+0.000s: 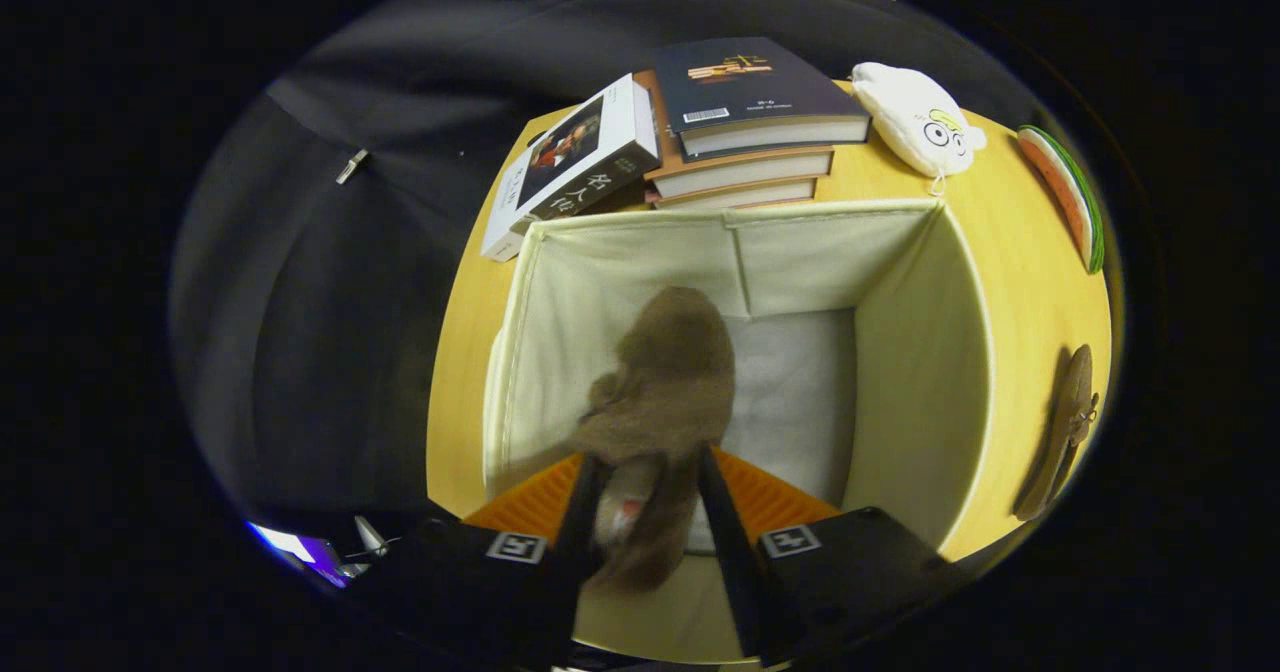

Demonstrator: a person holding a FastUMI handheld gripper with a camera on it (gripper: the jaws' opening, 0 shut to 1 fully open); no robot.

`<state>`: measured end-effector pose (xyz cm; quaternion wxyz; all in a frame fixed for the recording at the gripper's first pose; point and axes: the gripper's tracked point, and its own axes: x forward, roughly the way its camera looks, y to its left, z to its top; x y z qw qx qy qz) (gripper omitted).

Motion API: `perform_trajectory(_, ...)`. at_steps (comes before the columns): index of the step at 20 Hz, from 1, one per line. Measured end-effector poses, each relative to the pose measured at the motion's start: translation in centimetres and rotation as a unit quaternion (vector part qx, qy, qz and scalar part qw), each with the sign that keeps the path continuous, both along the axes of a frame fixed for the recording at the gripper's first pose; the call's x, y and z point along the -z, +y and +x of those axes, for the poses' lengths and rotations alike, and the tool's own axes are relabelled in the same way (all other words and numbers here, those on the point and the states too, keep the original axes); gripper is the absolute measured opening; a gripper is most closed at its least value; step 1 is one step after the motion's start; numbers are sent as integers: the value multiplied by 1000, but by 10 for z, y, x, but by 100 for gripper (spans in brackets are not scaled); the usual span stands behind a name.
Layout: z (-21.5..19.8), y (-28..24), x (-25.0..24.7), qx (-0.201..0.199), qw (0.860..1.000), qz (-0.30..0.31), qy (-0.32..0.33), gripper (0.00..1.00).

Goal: Open the storage box then place both shoes into the box .Put the left shoe in first, then the right shoe, with the right side of both shoes facing outward in a uniform manner.

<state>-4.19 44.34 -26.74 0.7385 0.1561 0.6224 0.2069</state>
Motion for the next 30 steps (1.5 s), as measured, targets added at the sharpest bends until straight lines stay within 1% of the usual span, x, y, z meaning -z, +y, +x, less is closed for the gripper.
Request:
perform_trajectory(2,2,2,-3,-8,1000,9,-8,95)
perform_trajectory(3,2,1,-4,-10,1000,10,-9,99)
perform_trajectory(6,2,-3,-8,-13,1000,15,-18,99)
perform_trajectory(9,4,-11,-23,-11,999,26,-39,99)
perform_trajectory(13,16,-27,-59,-9,993,45,-107,99)
perform_trajectory(17,34,-57,-106,9,981,66,-180,99)
perform_trajectory(20,47,-100,-140,20,964,62,-258,99)
perform_trajectory(22,55,-134,-161,26,949,52,-311,99)
perform_trajectory(23,60,-151,-158,25,941,35,-337,98)
perform_trajectory(25,66,-202,-164,24,922,-17,-387,99)
perform_trajectory(27,68,-254,-174,37,903,-63,-424,99)
perform_trajectory(28,65,-277,-174,44,896,-84,-434,99)
perform_trajectory(29,62,-304,-170,53,892,-107,-435,98)
perform_trajectory(30,57,-330,-164,60,893,-125,-429,98)
